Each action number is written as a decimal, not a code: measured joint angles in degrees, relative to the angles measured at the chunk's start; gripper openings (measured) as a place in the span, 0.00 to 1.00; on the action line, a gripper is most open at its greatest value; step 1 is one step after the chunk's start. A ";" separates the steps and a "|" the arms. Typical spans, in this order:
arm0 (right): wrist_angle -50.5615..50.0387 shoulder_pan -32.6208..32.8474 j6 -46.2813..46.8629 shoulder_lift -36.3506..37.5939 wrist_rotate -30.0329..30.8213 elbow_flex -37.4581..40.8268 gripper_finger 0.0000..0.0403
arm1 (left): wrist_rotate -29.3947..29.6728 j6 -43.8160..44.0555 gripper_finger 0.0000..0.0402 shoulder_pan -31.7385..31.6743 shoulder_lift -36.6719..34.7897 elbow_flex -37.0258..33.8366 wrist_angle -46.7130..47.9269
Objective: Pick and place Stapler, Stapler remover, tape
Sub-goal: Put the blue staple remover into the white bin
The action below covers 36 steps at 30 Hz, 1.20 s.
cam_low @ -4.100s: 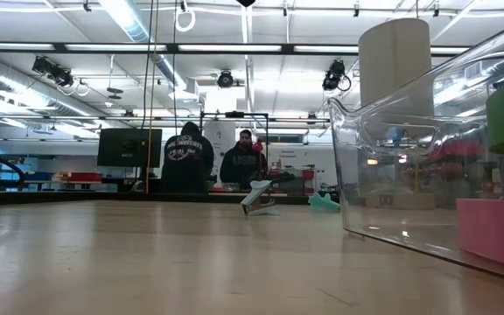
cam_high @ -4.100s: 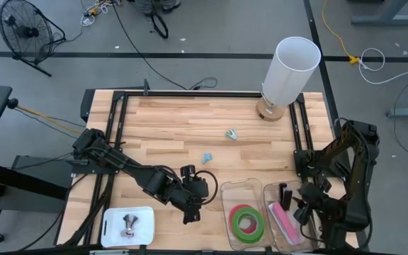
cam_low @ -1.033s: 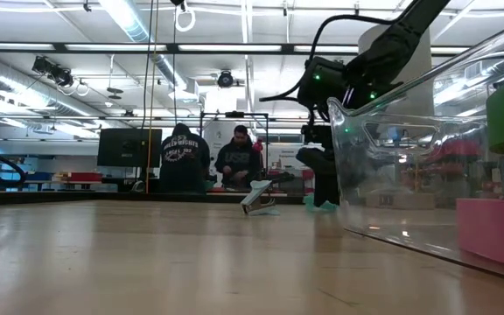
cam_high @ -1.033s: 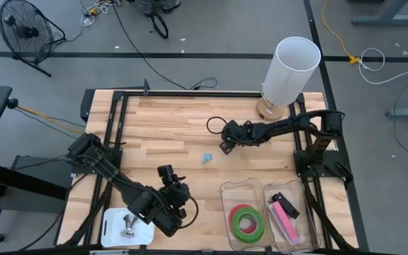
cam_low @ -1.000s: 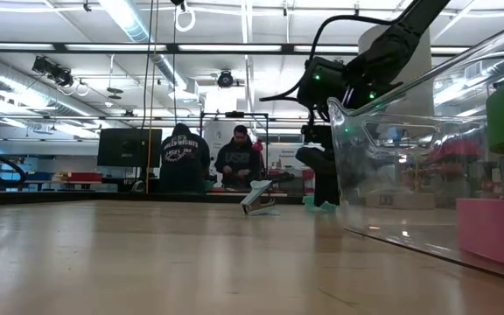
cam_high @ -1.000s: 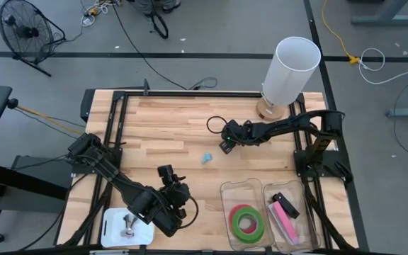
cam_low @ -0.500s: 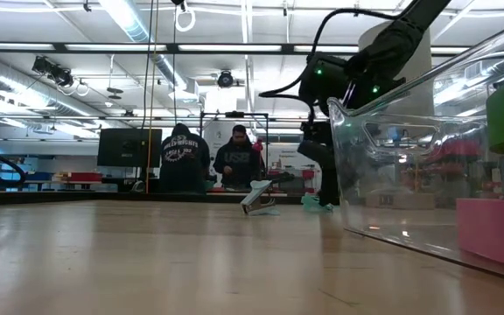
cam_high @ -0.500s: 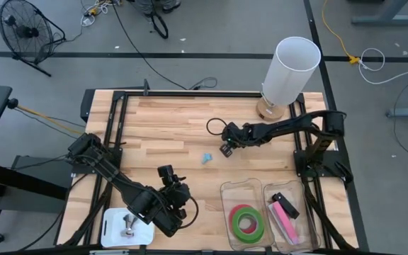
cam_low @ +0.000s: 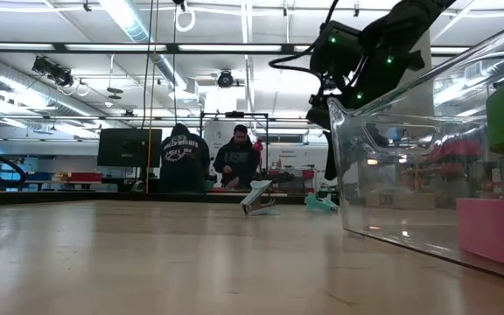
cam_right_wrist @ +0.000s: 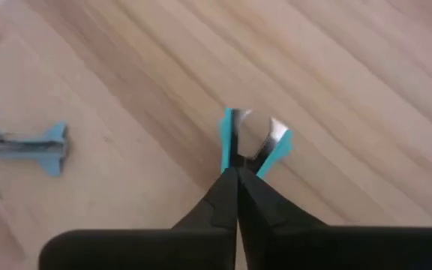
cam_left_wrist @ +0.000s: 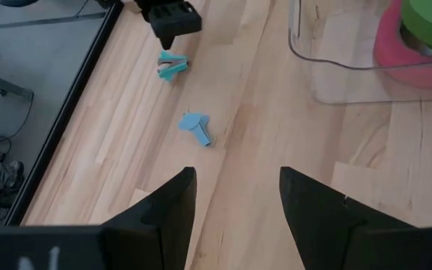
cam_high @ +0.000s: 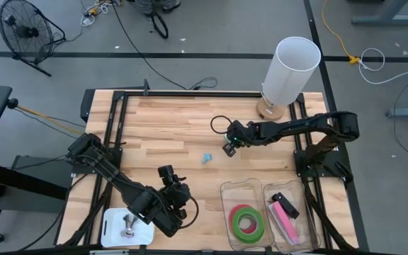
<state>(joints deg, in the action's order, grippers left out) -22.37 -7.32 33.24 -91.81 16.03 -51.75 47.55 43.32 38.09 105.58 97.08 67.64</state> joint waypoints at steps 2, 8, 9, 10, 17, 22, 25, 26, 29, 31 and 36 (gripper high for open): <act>0.28 -0.14 0.23 -0.67 0.50 -0.04 0.07 | -0.02 0.01 0.49 0.00 0.00 0.00 -0.17; -0.48 -0.16 0.86 -1.29 3.01 -0.02 0.25 | -0.04 -0.01 0.49 0.00 0.02 0.00 -0.29; -0.09 -0.18 0.82 -1.31 3.33 -0.02 0.29 | -0.04 -0.01 0.49 0.00 0.00 0.00 -0.31; 0.40 -0.18 0.82 -1.31 3.86 -0.02 0.34 | -0.04 -0.01 0.49 0.00 0.01 0.00 -0.34; 2.56 -0.23 2.96 -2.89 4.28 -0.07 0.59 | 0.06 -0.04 0.49 -0.02 0.02 0.00 -0.38; 3.70 -0.23 3.78 -5.20 3.95 -0.07 0.72 | 0.13 -0.04 0.49 -0.02 0.02 0.00 -0.40; 4.26 -0.23 3.88 -6.58 3.95 -0.07 0.78 | 0.22 -0.04 0.49 -0.02 0.02 -0.02 -0.42; 4.59 -0.23 3.88 -7.12 4.03 -0.07 0.80 | 0.20 -0.10 0.49 -0.02 0.02 -0.02 -0.44; 5.83 -0.25 3.79 -9.04 4.05 -0.07 0.82 | 0.24 -0.15 0.49 -0.02 0.02 -0.02 -0.49; 7.41 -0.25 3.60 -10.51 4.00 -0.07 0.82 | 0.24 -0.17 0.49 -0.02 0.02 -0.02 -0.51; 8.84 -0.73 4.42 -12.59 3.50 -0.31 0.72 | 0.24 -0.19 0.49 -0.02 0.02 -0.02 -0.51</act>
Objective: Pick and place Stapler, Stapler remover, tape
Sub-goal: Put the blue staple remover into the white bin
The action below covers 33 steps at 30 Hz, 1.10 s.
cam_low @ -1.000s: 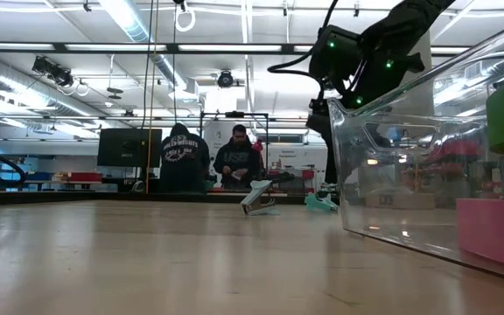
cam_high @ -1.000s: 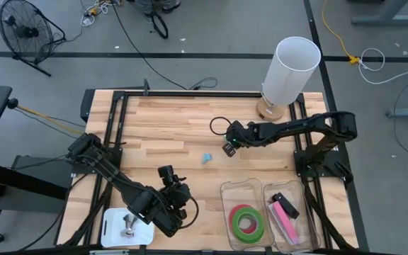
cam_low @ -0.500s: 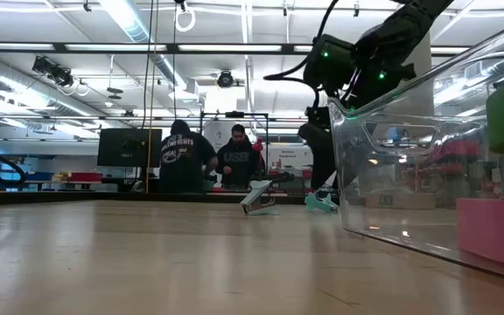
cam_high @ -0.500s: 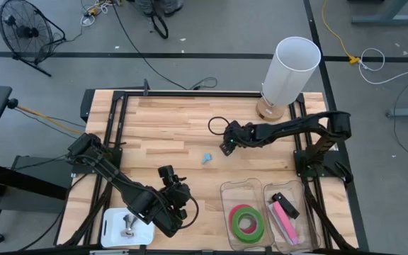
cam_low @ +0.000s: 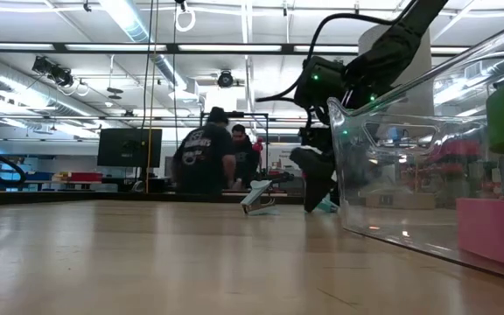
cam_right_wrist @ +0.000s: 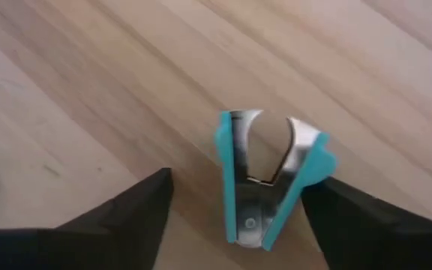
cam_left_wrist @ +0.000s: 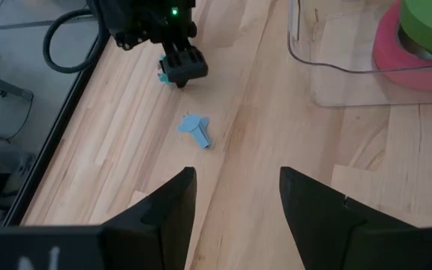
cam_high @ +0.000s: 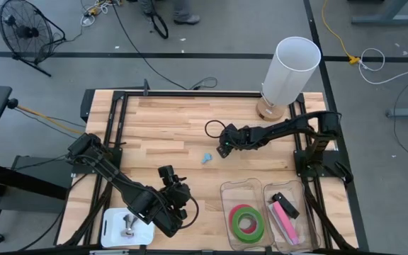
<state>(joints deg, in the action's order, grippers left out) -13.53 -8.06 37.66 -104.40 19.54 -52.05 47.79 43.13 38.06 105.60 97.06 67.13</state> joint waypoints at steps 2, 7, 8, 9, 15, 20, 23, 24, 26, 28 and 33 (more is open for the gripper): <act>0.09 -0.26 0.66 -0.09 -0.59 -0.03 0.64 | 0.01 0.00 0.49 0.00 0.00 0.00 0.01; -0.23 -0.54 0.68 0.13 -0.29 0.03 0.33 | 0.00 0.00 0.49 0.00 0.00 0.01 0.00; -0.39 -0.54 0.66 0.15 -0.22 0.07 0.25 | 0.00 0.01 0.49 0.00 0.00 0.00 0.00; -0.42 -0.54 0.51 0.20 -0.48 0.02 0.19 | 0.00 0.04 0.49 0.00 0.00 0.00 0.00; -0.58 -0.61 -2.00 0.88 -3.65 0.06 0.16 | 0.00 0.17 0.49 0.00 0.00 0.00 -1.06; -3.59 0.63 -2.89 5.11 -7.09 0.44 0.16 | -0.02 -0.63 0.49 -0.22 0.00 0.00 -3.21; -4.75 1.66 -3.85 9.86 -7.78 0.39 0.16 | -0.11 -0.38 0.49 -0.94 0.00 0.00 -3.74; -5.07 2.09 -4.07 11.45 -7.74 0.37 0.16 | -0.28 -0.33 0.49 -1.26 0.00 0.00 -3.78; -6.55 3.68 -4.26 14.92 -7.65 0.37 0.16 | -0.49 -0.33 0.49 -1.96 0.00 0.00 -3.69; -6.98 5.58 -4.31 18.86 -8.01 0.37 0.16 | -0.88 -0.33 0.49 -2.72 0.00 0.00 -3.32; -7.22 12.13 -4.30 28.51 -7.38 0.35 0.16 | -0.40 -1.61 0.49 -4.51 0.00 0.00 -3.22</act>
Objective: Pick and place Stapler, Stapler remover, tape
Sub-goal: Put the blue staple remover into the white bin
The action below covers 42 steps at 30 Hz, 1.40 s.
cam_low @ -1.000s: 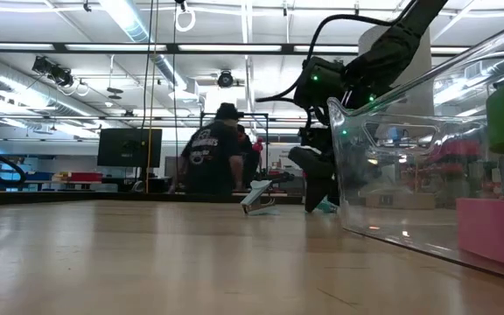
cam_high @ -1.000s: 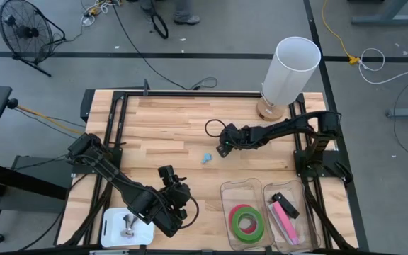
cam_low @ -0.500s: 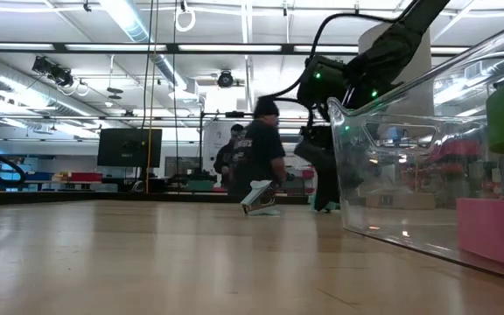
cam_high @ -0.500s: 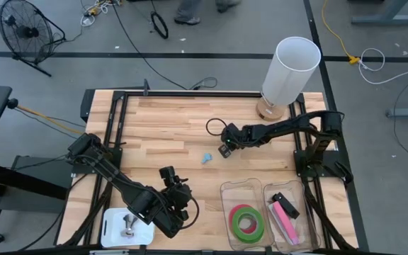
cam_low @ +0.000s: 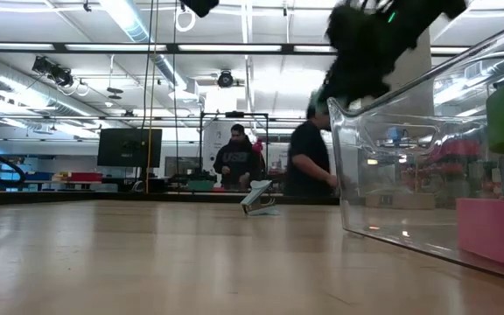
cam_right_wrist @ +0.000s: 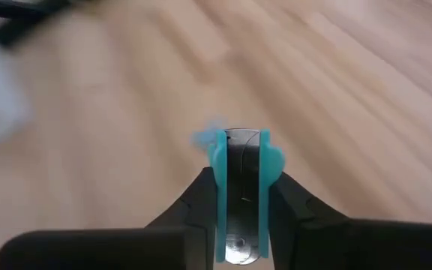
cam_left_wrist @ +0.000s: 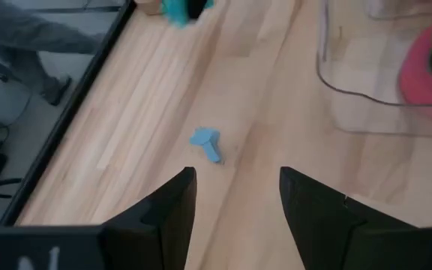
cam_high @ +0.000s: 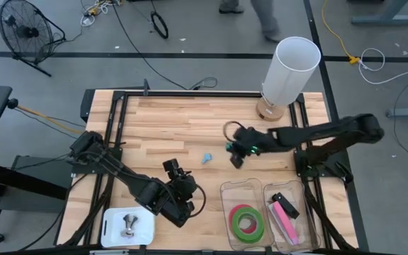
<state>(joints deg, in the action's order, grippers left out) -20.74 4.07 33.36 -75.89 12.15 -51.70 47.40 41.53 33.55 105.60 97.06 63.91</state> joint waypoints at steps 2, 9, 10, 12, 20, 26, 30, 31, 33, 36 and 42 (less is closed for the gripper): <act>0.59 3.41 -0.02 3.73 0.00 -0.07 0.16 | 0.47 -0.76 0.49 -0.70 0.00 0.00 -0.27; 6.72 15.94 -3.58 12.16 5.27 -0.09 0.16 | 1.14 -10.64 0.49 -3.87 0.00 0.00 -12.28; 7.70 17.62 -4.40 12.58 6.27 -0.09 0.16 | 1.22 -12.96 0.49 -4.40 0.00 0.00 -14.94; 9.97 21.36 -6.55 13.17 9.00 -0.09 0.16 | 0.27 -18.12 0.49 -5.55 0.00 0.00 -22.05; 13.70 32.22 -13.46 13.22 20.79 -0.15 0.16 | -14.38 -33.62 0.49 -9.43 -0.16 0.00 -49.81; 15.75 38.50 -16.65 13.22 25.90 -0.15 0.16 | -17.64 -34.71 0.49 -11.65 -0.26 0.00 -54.37; 15.96 41.08 -17.83 13.22 29.10 -0.15 0.16 | -17.98 -34.41 0.49 -12.50 -0.26 0.00 -55.40; 16.04 41.49 -17.90 13.22 29.51 -0.15 0.16 | -18.80 -34.38 0.49 -12.69 -0.26 0.00 -55.96; 16.10 42.12 -17.93 13.12 29.93 -0.15 0.16 | -22.62 -33.87 0.49 -13.20 -0.26 0.00 -57.88; 16.18 42.60 -17.94 12.52 30.83 -0.15 0.16 | -27.65 -33.18 0.49 -13.77 -0.26 0.00 -60.16; 18.43 42.67 -19.61 11.30 30.92 -0.17 0.16 | -28.13 -33.15 0.49 -13.91 -0.26 0.00 -60.16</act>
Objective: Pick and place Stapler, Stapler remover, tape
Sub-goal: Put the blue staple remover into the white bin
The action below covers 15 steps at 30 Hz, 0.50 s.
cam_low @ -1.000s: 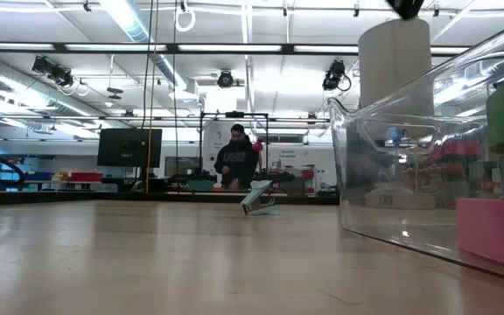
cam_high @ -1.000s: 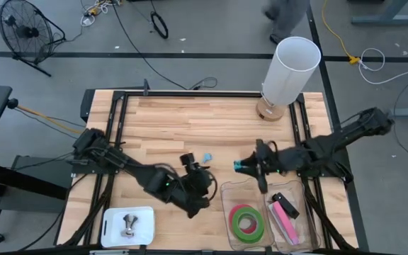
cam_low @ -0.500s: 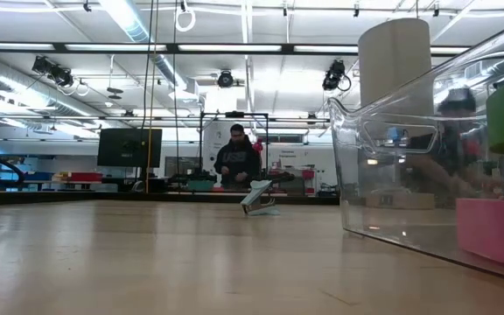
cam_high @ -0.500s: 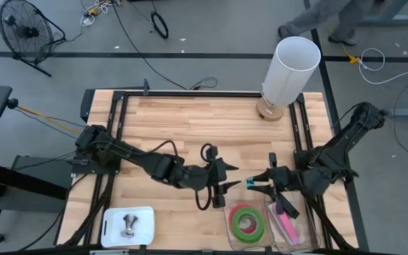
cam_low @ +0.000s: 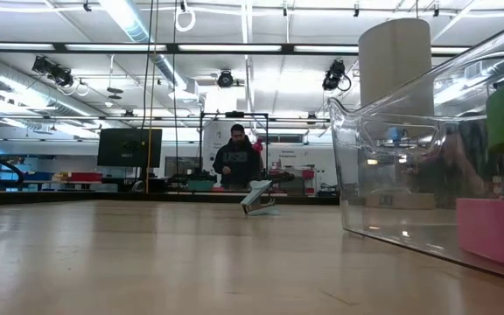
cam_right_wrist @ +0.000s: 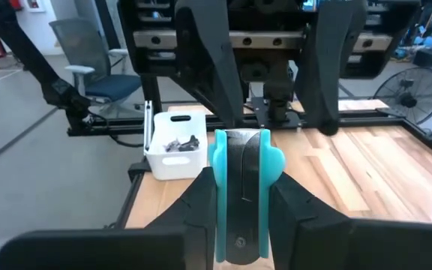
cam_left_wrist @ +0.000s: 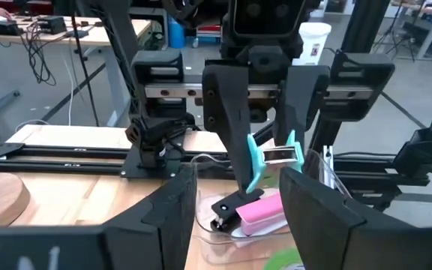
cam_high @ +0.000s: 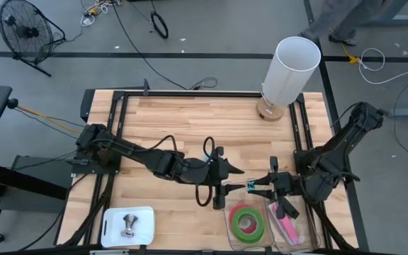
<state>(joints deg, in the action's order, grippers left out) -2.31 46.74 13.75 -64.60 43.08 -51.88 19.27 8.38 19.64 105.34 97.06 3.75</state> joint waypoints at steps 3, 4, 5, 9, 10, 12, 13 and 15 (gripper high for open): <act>2.14 -0.04 -1.34 -0.62 0.05 0.00 0.16 | -0.04 -0.01 0.49 0.06 0.00 0.00 0.02; 2.81 -0.04 -2.10 -0.87 0.04 0.00 0.16 | -0.27 0.00 0.49 0.07 0.00 0.00 0.02; 3.32 -0.04 -2.82 -1.01 -0.03 0.00 0.16 | -0.83 0.00 0.49 0.09 0.00 0.00 0.00; 5.65 -0.36 -4.73 -0.99 -0.02 0.00 0.16 | -2.60 0.39 0.49 0.07 0.00 0.00 -0.09; 5.67 -0.52 -5.20 -0.99 -0.06 0.00 0.16 | -2.88 0.39 0.49 0.09 0.00 0.00 -0.20; 5.46 -0.96 -5.75 -0.99 -0.13 0.00 0.16 | -3.37 0.42 0.49 0.09 0.00 0.00 -0.18; 5.33 -1.17 -5.68 -0.99 -0.20 0.00 0.16 | -3.49 0.39 0.49 0.11 0.00 0.00 -0.04; 5.39 -1.52 -5.24 -0.99 -0.72 0.00 0.16 | -4.11 0.39 0.49 0.17 0.00 0.00 -0.09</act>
<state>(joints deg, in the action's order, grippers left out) 3.08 45.22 8.51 -65.58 42.36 -51.88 15.15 8.78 19.81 105.34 97.06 3.66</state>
